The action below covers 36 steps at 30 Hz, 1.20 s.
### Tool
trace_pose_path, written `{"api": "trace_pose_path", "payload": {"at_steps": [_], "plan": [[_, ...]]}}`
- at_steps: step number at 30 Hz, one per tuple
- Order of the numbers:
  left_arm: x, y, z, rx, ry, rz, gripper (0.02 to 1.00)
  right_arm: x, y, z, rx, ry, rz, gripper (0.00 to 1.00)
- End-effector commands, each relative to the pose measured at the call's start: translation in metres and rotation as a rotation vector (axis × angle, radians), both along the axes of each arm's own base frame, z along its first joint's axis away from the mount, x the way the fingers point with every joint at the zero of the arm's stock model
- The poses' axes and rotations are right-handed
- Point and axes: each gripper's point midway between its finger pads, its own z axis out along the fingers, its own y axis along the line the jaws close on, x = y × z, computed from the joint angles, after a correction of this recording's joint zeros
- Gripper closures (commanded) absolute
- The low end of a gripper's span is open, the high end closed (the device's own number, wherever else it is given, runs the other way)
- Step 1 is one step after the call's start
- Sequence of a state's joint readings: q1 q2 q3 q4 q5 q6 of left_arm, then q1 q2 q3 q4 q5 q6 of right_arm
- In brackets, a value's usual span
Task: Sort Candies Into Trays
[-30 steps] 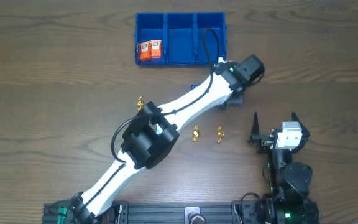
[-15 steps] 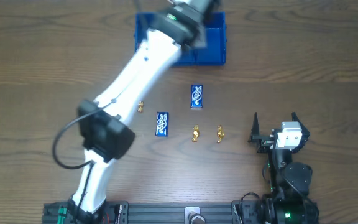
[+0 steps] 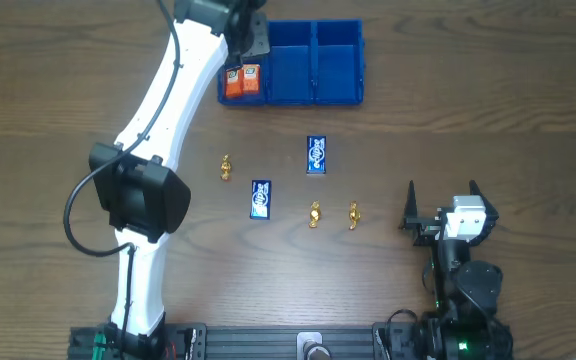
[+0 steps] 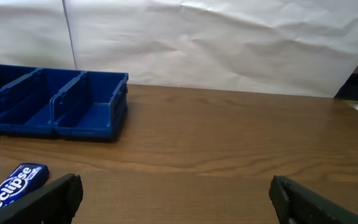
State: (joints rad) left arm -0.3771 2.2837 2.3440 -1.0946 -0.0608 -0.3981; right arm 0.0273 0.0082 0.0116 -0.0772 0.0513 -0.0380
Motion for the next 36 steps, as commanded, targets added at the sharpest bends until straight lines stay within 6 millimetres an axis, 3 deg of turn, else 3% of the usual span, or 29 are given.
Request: {"api": "trace_pose_path", "payload": {"at_steps": [1,9,15,20,24,29,32,36], "plan": [[-0.002,-0.003,-0.036,0.001,0.085,-0.054,0.641,0.000,0.000,-0.001,-0.012,0.001,0.002,0.003],[-0.003,-0.003,-0.049,0.003,0.115,-0.055,0.625,0.000,0.000,-0.001,-0.012,0.001,0.002,0.003],[-0.001,0.002,-0.050,-0.008,0.118,-0.020,0.417,0.000,0.000,-0.001,-0.012,0.001,0.002,0.003],[0.001,0.009,-0.038,-0.040,0.104,0.002,0.314,0.000,0.000,-0.001,-0.012,0.001,0.002,0.003],[0.002,0.013,0.002,-0.046,0.013,0.009,0.176,0.000,0.000,-0.001,-0.012,0.001,0.002,0.003],[-0.010,0.020,0.097,-0.048,-0.229,0.014,0.112,0.000,0.000,-0.001,-0.012,0.001,0.002,0.003],[-0.030,0.028,0.144,-0.095,-0.400,0.009,0.058,0.000,0.000,-0.001,-0.012,0.001,0.002,0.003],[-0.068,0.054,0.180,-0.124,-0.589,0.009,0.018,0.000,0.000,-0.001,-0.012,0.001,0.002,0.003]]}}
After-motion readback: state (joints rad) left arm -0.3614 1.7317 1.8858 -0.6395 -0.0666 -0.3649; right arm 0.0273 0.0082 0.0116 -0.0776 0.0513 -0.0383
